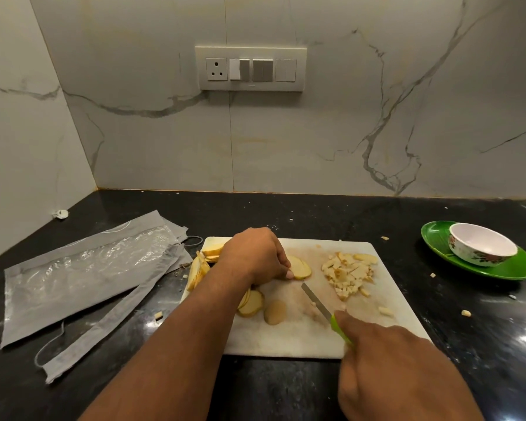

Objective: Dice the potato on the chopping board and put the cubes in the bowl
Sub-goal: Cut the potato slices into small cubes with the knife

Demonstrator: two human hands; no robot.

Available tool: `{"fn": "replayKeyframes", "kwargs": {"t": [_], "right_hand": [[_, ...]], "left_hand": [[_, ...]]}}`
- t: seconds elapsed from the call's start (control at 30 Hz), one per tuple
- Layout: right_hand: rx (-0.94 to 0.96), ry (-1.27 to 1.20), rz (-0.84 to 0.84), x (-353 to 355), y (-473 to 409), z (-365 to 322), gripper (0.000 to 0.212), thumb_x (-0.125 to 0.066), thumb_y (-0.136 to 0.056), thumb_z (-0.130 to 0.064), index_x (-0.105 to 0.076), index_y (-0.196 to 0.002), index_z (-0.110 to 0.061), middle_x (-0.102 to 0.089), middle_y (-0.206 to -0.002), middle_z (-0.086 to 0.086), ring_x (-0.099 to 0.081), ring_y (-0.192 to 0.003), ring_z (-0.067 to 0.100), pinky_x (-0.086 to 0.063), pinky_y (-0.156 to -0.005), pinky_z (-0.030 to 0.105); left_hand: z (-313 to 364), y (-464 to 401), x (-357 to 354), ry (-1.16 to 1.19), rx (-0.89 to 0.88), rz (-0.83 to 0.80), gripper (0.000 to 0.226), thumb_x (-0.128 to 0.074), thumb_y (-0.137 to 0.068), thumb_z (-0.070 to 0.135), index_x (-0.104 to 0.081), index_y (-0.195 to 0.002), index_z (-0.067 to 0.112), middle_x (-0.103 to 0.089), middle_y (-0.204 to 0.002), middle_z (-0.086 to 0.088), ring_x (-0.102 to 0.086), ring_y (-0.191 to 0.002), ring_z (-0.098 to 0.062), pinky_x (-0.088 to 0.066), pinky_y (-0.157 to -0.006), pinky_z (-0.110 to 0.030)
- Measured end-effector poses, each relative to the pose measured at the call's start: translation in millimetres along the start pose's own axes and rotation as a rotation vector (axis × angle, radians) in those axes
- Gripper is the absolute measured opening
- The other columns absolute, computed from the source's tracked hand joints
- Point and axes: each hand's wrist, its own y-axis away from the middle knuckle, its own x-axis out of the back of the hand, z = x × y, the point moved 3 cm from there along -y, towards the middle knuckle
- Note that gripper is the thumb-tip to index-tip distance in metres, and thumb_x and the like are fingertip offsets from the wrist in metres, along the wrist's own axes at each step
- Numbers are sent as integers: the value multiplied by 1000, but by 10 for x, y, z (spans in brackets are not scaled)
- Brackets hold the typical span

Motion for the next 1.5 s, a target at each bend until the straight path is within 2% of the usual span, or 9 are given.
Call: {"fn": "replayKeyframes", "kwargs": {"t": [0.2,0.33,0.6,0.7,0.9,1.03,1.23,1.37,1.5], "right_hand": [[67,7,238,0,-327,-149,54,-37,-94,-33,-36,-147,-36,-60,-129,-6,-57,-111,18,-47,-90,34],[79,-15,223,-76,-583,-283,50,-42,-94,-32,-42,-144,-32,-59,-132,-4,-57,-115,19,-47,-90,33],[20,-23,-56,-139,-206,-125,65,-40,-97,-38,-11,-155,-42,-50,-138,0,-53,-121,22,-43,-97,34],[-18,-30,-73,-34,-42,-77,69,-43,-94,-42,-9,-154,-48,-47,-140,0,-53,-124,22,-42,-97,31],[62,-3,188,-37,-324,-209,52,-40,-95,-33,-37,-146,-35,-59,-128,-4,-57,-111,18,-45,-88,32],[89,-21,204,-127,-540,-352,48,-46,-93,-33,-45,-141,-32,-61,-126,-2,-58,-108,19,-45,-83,31],[60,-28,41,-229,-315,-199,60,-36,-97,-35,-19,-154,-39,-54,-134,0,-55,-117,21,-44,-93,35],[-18,-55,-114,-79,-95,-142,69,-43,-95,-41,-9,-155,-46,-45,-145,1,-49,-128,23,-40,-103,34],[36,-21,46,10,-107,-204,60,-37,-97,-38,-18,-154,-42,-54,-135,-2,-54,-118,21,-43,-95,34]], "left_hand": [[-34,27,34,38,23,47,38,-89,-75,49,-82,-106,28,-77,-98,9,-67,-91,-10,-61,-87,-34],[-48,15,10,17,0,14,29,-85,-81,46,-83,-103,28,-78,-92,10,-68,-86,-9,-61,-87,-35],[-72,-30,12,9,-22,12,23,-83,-85,41,-83,-104,28,-78,-94,11,-68,-88,-8,-61,-89,-36],[-69,-27,24,22,-18,34,24,-85,-82,42,-83,-101,26,-77,-91,9,-68,-87,-9,-61,-88,-35],[-24,26,43,-11,-16,13,16,-82,-88,32,-82,-103,27,-76,-95,9,-66,-91,-9,-59,-94,-35],[-31,13,45,-3,-5,23,14,-82,-87,30,-83,-101,27,-77,-93,9,-67,-90,-9,-59,-94,-34],[-45,-24,40,29,1,18,15,-83,-87,29,-82,-101,26,-77,-93,9,-67,-90,-8,-59,-93,-35],[-41,-21,36,29,-5,5,17,-82,-87,30,-82,-104,26,-77,-96,8,-67,-93,-10,-59,-95,-36],[-27,22,60,20,-7,34,17,-83,-86,32,-82,-102,25,-77,-94,8,-68,-91,-10,-59,-93,-33]]}}
